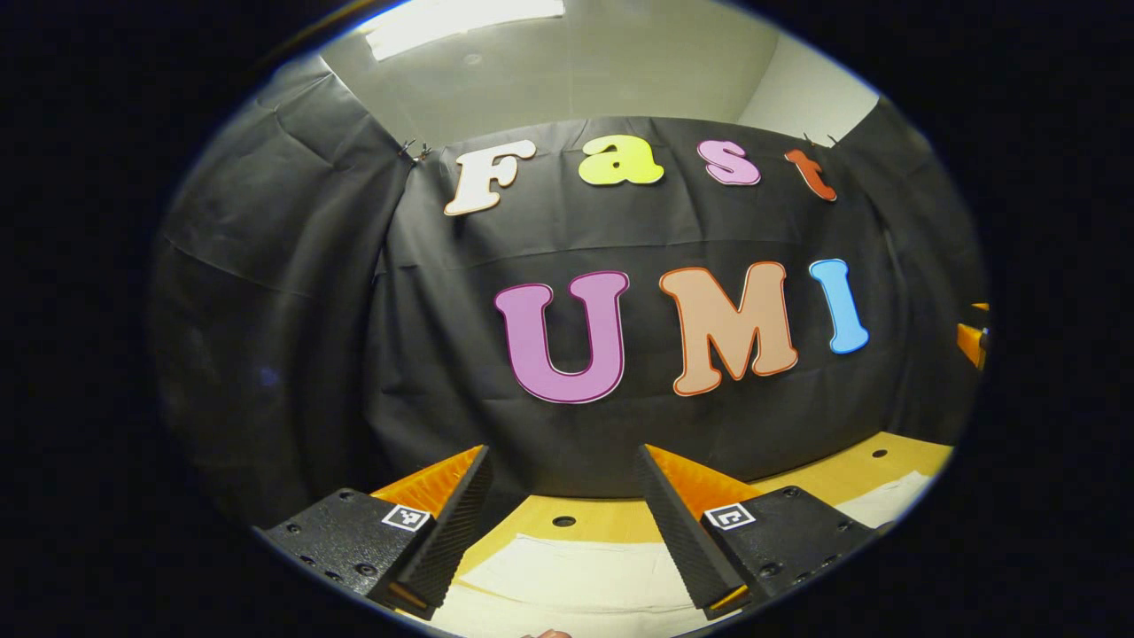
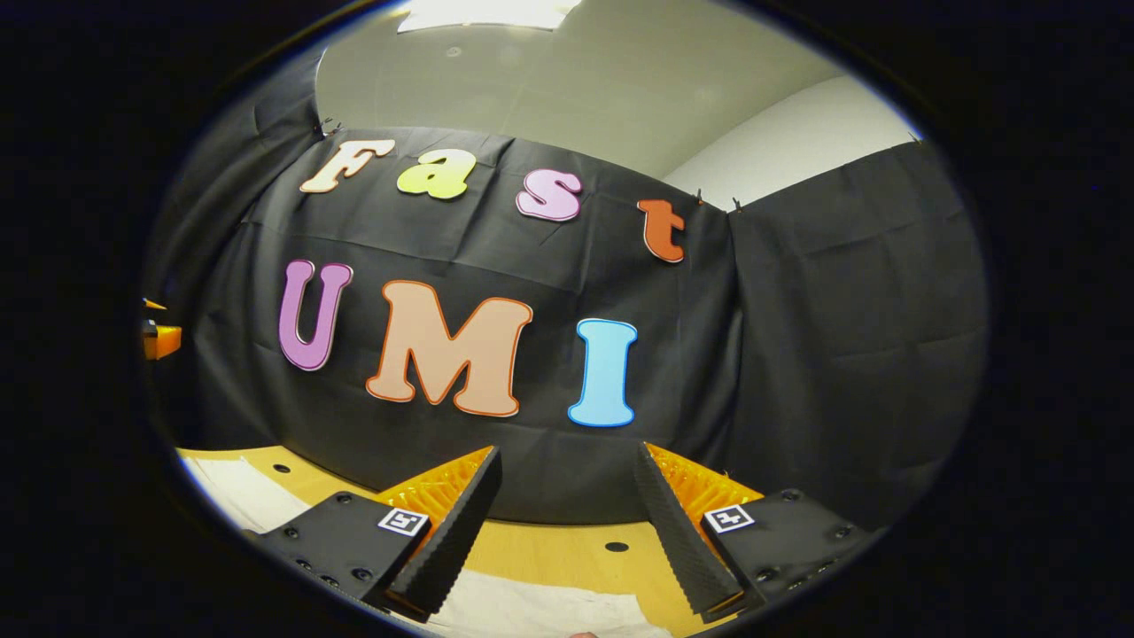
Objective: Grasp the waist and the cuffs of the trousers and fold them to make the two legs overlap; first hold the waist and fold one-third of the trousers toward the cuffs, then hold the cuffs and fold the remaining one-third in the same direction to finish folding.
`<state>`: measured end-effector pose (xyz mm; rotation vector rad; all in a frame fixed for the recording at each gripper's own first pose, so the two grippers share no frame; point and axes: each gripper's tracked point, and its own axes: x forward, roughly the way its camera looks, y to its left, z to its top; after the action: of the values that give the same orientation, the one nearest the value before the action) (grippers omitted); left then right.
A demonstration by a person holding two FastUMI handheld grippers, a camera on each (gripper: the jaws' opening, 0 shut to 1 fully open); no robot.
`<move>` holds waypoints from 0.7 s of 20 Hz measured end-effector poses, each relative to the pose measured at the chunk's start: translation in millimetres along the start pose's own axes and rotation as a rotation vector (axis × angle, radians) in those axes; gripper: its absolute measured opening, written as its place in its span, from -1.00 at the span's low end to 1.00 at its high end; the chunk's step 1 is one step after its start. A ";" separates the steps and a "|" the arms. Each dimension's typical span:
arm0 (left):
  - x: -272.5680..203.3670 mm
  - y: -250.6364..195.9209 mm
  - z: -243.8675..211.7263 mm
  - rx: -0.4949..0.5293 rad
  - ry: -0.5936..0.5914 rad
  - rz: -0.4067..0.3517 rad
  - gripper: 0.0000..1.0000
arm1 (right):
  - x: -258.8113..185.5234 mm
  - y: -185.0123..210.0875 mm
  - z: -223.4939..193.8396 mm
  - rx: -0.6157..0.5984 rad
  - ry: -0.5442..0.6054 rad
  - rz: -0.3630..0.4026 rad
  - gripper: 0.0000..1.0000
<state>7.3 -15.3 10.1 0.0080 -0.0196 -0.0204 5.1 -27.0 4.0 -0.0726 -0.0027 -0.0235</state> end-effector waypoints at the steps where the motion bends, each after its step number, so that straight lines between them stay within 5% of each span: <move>1: -0.9 -2.1 0.8 0.000 0.000 -0.003 0.92 | -0.8 -0.8 -0.5 -0.008 0.000 0.000 0.94; 14: -6.0 6.4 -13.3 0.012 0.032 0.021 0.91 | -9.8 -16.7 -28.5 -0.060 0.067 0.025 0.94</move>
<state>1.7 -8.7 -3.2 0.0203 0.0124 0.0004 -5.1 -45.5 -23.2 -0.1313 0.0656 -0.0009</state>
